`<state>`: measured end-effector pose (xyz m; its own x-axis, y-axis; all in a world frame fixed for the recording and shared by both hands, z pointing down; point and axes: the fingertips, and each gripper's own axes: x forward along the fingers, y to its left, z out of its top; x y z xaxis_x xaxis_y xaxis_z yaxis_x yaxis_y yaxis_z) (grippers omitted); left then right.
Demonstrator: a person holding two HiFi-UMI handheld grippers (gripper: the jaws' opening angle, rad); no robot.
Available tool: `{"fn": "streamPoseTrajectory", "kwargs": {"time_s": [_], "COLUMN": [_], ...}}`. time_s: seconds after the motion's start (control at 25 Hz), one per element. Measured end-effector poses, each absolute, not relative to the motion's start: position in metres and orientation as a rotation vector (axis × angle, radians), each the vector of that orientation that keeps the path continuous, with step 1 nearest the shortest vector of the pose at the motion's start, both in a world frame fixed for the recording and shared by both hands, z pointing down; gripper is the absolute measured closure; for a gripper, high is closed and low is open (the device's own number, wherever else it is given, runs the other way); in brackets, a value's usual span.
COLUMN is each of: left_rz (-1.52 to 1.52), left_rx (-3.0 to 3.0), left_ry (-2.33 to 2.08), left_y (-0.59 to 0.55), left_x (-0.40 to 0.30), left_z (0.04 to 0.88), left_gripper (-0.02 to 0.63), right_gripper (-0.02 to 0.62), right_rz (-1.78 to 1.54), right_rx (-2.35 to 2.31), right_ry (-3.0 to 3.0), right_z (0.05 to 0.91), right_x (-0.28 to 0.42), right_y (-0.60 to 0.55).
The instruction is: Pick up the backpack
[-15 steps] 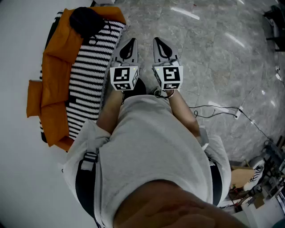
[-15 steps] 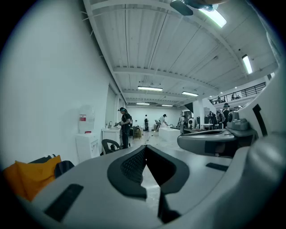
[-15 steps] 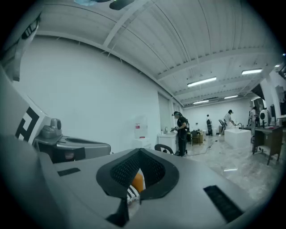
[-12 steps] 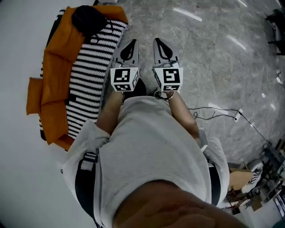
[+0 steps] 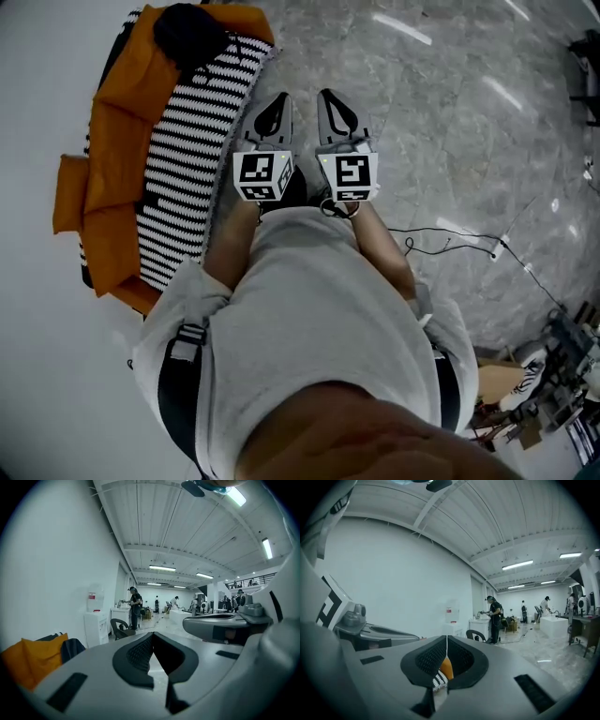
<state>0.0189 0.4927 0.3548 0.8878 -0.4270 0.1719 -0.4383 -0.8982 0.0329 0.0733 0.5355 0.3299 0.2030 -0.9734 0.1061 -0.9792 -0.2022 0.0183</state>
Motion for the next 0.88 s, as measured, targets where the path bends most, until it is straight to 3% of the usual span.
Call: {"fn": "streamPoseTrajectory", "kwargs": {"time_s": [0.88], "left_rz": [0.234], "left_rx": [2.913], "left_ry": [-0.714], "left_y": [0.253], "left_x": [-0.008], "left_z": [0.356], "left_gripper": [0.594], "right_gripper": [0.555], "right_rz": [0.133], "right_rx": [2.294], "right_ry": [-1.977], "right_z": [0.327], "right_x": [0.050], "right_y": [0.285]}}
